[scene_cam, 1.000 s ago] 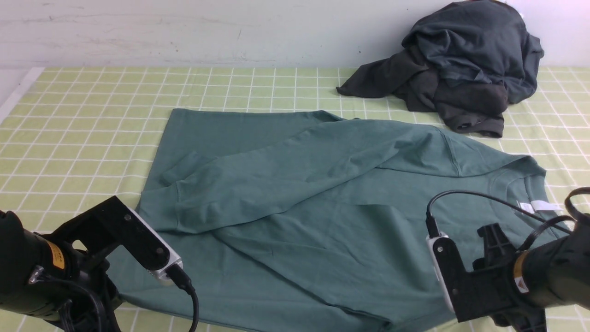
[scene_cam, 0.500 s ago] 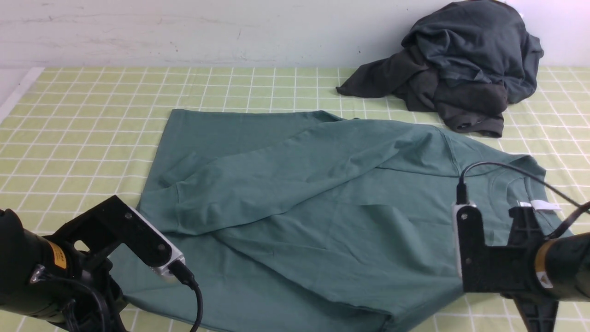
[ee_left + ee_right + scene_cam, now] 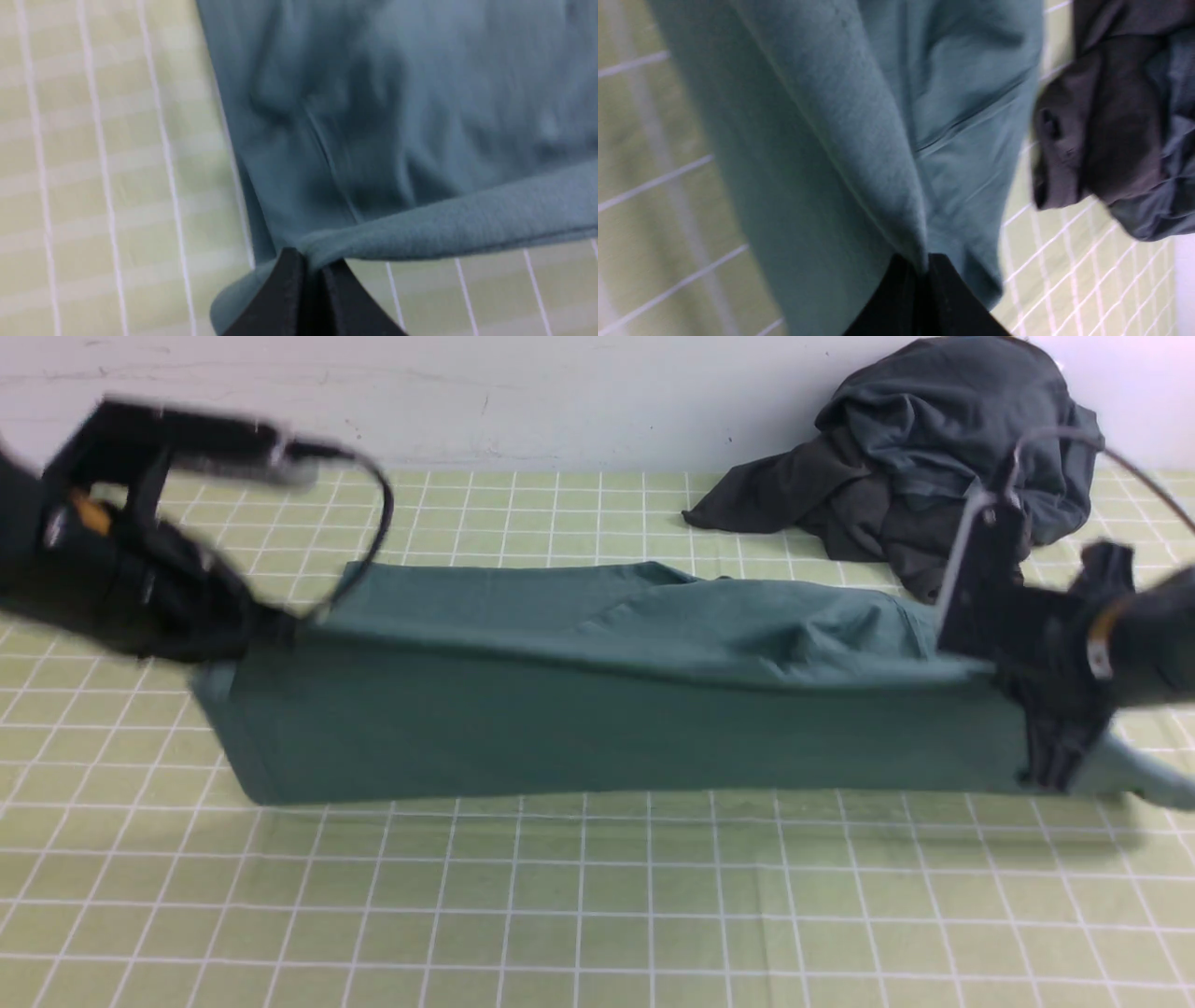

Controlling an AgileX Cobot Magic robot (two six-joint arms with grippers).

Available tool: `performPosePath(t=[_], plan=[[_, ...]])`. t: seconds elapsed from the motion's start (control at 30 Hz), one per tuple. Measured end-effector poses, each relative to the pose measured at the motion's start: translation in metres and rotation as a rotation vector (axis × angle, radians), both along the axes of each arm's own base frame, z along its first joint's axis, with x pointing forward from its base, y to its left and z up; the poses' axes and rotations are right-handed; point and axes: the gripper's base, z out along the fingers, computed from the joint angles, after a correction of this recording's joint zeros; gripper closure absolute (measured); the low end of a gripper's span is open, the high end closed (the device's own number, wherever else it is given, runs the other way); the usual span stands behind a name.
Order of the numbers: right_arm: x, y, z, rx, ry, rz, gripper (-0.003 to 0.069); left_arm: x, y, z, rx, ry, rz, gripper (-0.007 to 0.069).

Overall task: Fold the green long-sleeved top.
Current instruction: Use both arms to drag the lower edge of the fabric forward and fold it over the upper edge

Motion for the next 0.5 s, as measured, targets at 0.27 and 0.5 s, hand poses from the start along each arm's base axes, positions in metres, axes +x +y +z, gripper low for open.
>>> performPosePath(t=[0.27, 0.5], plan=[[0.107, 0.012, -0.011, 0.024, -0.092, -0.018, 0.0659, 0.134, -0.012, -0.02, 0.004, -0.088, 0.0, 0.0618], [0.145, 0.016, -0.041, 0.062, -0.074, -0.076, 0.0508, 0.207, -0.006, -0.093, 0.031, 0.027, 0.021, 0.0468]])
